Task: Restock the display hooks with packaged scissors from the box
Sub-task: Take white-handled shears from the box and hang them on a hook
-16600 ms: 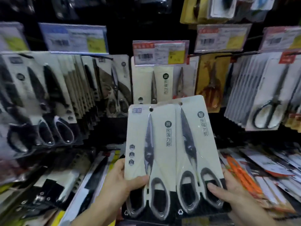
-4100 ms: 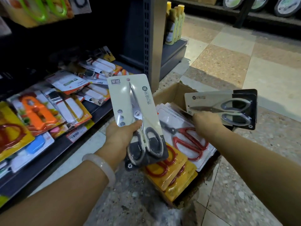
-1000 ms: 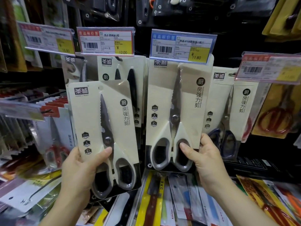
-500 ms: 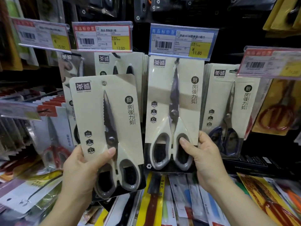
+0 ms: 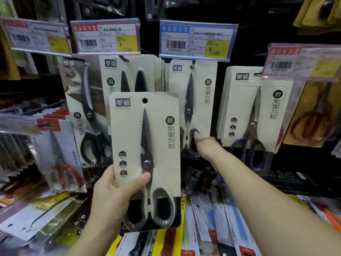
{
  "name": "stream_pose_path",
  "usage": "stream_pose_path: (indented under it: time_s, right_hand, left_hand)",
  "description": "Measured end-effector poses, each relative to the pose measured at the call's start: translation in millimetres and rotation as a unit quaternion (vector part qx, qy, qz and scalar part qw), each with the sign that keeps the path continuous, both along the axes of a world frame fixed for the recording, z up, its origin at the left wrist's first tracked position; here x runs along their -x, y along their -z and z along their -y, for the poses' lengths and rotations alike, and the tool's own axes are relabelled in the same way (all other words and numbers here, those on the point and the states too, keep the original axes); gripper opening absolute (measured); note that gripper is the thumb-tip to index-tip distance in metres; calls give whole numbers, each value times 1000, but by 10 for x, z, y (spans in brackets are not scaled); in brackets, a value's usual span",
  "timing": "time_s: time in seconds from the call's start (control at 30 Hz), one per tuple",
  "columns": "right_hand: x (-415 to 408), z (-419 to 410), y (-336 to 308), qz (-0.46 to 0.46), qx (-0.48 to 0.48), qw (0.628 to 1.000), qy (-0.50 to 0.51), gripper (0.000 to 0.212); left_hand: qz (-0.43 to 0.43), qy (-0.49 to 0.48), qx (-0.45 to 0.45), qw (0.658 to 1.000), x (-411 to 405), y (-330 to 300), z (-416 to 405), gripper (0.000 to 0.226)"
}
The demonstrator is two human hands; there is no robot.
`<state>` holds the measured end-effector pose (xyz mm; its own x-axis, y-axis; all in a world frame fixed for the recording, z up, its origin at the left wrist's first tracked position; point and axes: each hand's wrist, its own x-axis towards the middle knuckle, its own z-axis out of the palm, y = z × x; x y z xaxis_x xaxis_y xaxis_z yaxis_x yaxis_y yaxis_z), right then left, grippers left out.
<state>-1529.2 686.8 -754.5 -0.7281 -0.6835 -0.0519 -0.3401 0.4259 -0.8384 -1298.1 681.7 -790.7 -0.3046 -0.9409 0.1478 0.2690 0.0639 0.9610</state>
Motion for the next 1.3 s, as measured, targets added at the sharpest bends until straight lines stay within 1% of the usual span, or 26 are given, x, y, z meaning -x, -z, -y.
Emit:
stream_pose_path:
  time_s: [0.03,0.1,0.13,0.17,0.2,0.27,0.3,0.37,0.43,0.47,0.53,0.63,0.73,0.83,0.93,1.03,1.1,1.17,1.23,1.3]
  right_hand:
    - [-14,4,46,-14,-28,1000,0,61]
    - [-119,-64,149,-12,-82,996,-8,74]
    - [-179,-138,191,11,-61,998,-8,78]
    - [-246,-220,211,38,-2,999,-21,76]
    - [-313,-313,223,83,84,992,-52,69]
    - [-468,-563,169,190,230,945,-132,55]
    - [-532,-677,136,196,267,929,-165,52]
    - [-620,-850,136,142,289,926,-199,47]
    - [-634,-909,151,72,295,936,-176,41]
    - [-610,-919,140,47,307,937,-159,41]
    - [-540,-921,60,17,342,929,-140,41]
    - [-472,-913,-125,-18,394,908,-142,40]
    - [-433,-872,-270,-29,411,900,-144,38]
    - [-403,-806,-268,-14,407,901,-150,37]
    - [-421,-774,-172,3,390,909,-147,39]
    - [-396,-709,-182,-17,392,911,-130,38]
    - [-343,-604,-203,-36,367,923,-106,39]
    - [-250,-461,-215,-85,305,946,-65,45]
    - [-179,-344,-214,-130,208,969,-37,58]
    - [-202,-326,-181,-133,104,985,-36,67]
  left_hand:
    - [1,8,1,1000,11,2,-12,32]
    - [5,19,1,1000,39,4,-27,36]
    - [7,24,3,1000,57,7,-28,40]
    - [7,27,4,1000,83,20,-25,44]
    - [6,26,1,1000,111,34,-26,44]
    - [5,21,0,1000,185,68,-36,37]
    - [7,17,4,1000,231,74,-54,38]
    - [15,3,21,1000,329,58,-105,48]
    - [14,-18,44,999,424,-2,-160,57]
    - [6,-26,56,998,468,-40,-179,58]
    - [-5,-37,92,995,554,-142,-218,55]
    - [-22,-40,147,988,644,-328,-245,57]
    - [-27,-20,188,982,680,-488,-188,54]
    - [-15,-6,207,978,689,-491,-121,53]
    - [-25,6,181,983,680,-439,-141,56]
    - [0,-1,159,987,754,-418,-33,66]
    - [48,-11,159,986,851,-435,74,78]
    - [133,-29,174,975,975,-477,154,83]
    - [236,-58,188,951,1087,-488,159,84]
    - [313,-82,208,923,1126,-430,57,86]
